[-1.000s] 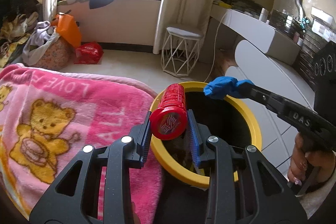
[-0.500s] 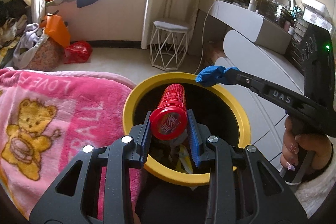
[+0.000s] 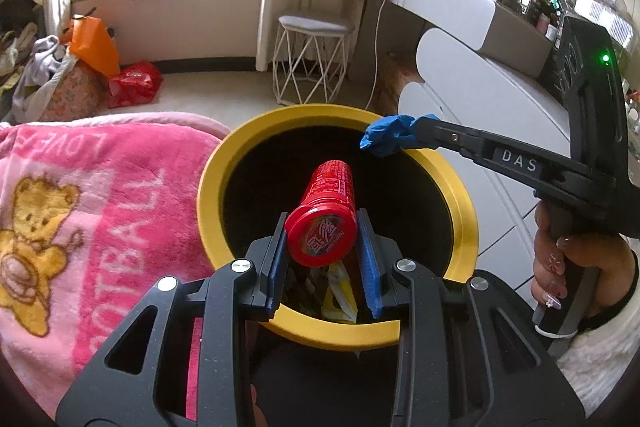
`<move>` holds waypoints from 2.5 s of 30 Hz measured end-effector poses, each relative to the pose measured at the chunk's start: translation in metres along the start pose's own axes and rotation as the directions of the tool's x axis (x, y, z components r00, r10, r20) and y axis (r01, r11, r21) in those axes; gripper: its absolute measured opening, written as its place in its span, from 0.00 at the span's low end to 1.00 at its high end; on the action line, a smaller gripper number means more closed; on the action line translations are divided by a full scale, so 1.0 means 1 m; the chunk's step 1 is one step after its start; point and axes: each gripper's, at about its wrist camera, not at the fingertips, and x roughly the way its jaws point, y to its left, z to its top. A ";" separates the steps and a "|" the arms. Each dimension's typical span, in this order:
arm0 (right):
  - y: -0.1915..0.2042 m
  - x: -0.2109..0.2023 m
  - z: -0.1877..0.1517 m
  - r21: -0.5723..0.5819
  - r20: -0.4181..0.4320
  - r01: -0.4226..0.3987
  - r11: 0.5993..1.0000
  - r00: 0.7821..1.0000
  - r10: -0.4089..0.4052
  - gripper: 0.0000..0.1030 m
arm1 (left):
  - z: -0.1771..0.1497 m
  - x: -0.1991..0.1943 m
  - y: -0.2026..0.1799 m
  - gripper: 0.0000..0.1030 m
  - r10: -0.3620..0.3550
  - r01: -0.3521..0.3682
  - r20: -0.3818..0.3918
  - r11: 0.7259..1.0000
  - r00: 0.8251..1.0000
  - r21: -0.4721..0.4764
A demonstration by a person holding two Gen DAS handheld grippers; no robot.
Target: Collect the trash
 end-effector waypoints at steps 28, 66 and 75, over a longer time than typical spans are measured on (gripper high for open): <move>-0.015 0.004 -0.004 0.015 -0.017 0.030 0.999 0.999 -0.030 0.47 | 0.001 0.019 0.001 0.73 0.009 -0.011 -0.040 0.999 0.999 -0.051; 0.054 -0.054 -0.037 -0.149 0.152 0.050 0.988 0.988 -0.027 0.94 | -0.028 -0.087 0.055 0.90 0.309 -0.278 0.126 0.936 0.943 -0.214; 0.073 -0.079 -0.054 -0.167 0.303 0.038 0.985 0.953 0.015 0.94 | -0.051 -0.124 0.053 0.90 0.416 -0.370 0.208 0.901 0.885 -0.226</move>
